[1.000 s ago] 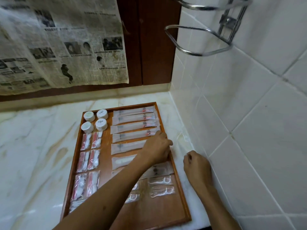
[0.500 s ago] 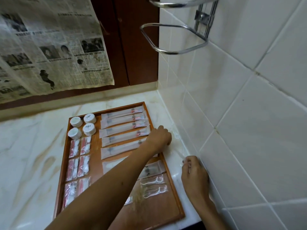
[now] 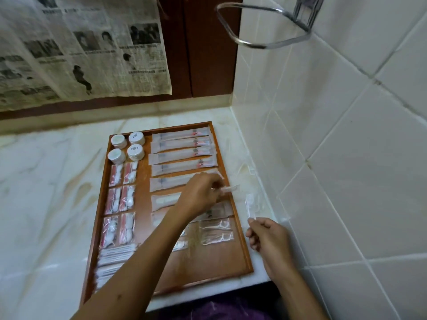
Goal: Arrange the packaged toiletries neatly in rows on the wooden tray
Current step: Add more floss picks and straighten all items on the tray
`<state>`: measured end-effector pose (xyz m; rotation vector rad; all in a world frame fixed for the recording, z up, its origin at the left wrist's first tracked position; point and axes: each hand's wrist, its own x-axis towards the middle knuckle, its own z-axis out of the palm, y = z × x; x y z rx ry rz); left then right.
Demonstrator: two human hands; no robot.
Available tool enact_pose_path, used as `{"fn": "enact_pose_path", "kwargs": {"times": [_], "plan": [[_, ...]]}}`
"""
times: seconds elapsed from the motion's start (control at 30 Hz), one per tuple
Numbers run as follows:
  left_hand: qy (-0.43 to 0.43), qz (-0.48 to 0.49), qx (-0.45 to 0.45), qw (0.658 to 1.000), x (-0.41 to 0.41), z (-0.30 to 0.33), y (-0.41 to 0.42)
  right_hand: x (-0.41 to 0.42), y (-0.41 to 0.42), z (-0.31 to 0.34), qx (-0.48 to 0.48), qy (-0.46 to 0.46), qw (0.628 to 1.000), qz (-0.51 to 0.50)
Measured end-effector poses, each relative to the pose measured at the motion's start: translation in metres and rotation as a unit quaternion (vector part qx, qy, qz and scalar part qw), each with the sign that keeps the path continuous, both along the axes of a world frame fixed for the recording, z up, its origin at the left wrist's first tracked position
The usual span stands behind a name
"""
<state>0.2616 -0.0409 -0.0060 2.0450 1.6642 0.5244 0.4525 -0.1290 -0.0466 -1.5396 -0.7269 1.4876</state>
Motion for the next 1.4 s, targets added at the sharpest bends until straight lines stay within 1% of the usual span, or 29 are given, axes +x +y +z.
{"fn": "enact_pose_path", "kwargs": {"times": [0.1, 0.17, 0.27, 0.33, 0.47, 0.67, 0.77, 0.9, 0.97, 1.2, 1.4], "plan": [[-0.047, 0.052, -0.001, 0.998, -0.019, -0.004, -0.038, -0.003, -0.011, -0.006, -0.010, -0.008, 1.000, 0.021], [-0.071, 0.083, -0.018, 0.994, -0.032, -0.005, -0.063, -0.005, -0.017, -0.011, -0.008, -0.016, 1.000, 0.023], [-0.125, 0.138, -0.042, 0.981, -0.049, -0.008, -0.097, -0.003, -0.021, -0.015, 0.017, -0.034, 0.999, 0.018], [-0.134, 0.164, -0.058, 0.975, -0.058, -0.013, -0.119, -0.003, -0.021, -0.016, 0.047, -0.062, 0.997, 0.024], [-0.119, 0.179, -0.076, 0.974, -0.070, -0.022, -0.156, -0.003, -0.027, -0.017, 0.079, -0.110, 0.991, 0.024], [-0.007, 0.153, -0.093, 0.984, -0.076, -0.030, -0.178, -0.005, -0.031, -0.017, 0.109, -0.171, 0.979, 0.032], [0.043, 0.123, -0.078, 0.988, -0.075, -0.032, -0.179, -0.005, -0.032, -0.017, 0.120, -0.175, 0.977, 0.020], [0.083, 0.102, -0.057, 0.990, -0.076, -0.034, -0.179, -0.002, -0.033, -0.018, 0.111, -0.173, 0.978, 0.022], [0.093, 0.096, -0.060, 0.989, -0.078, -0.035, -0.179, -0.002, -0.033, -0.018, 0.113, -0.173, 0.978, 0.024], [0.073, 0.091, -0.072, 0.991, -0.082, -0.037, -0.182, -0.002, -0.032, -0.019, 0.117, -0.177, 0.977, 0.034], [0.088, 0.080, -0.051, 0.992, -0.079, -0.034, -0.181, -0.003, -0.030, -0.021, 0.125, -0.180, 0.975, 0.032]]}}
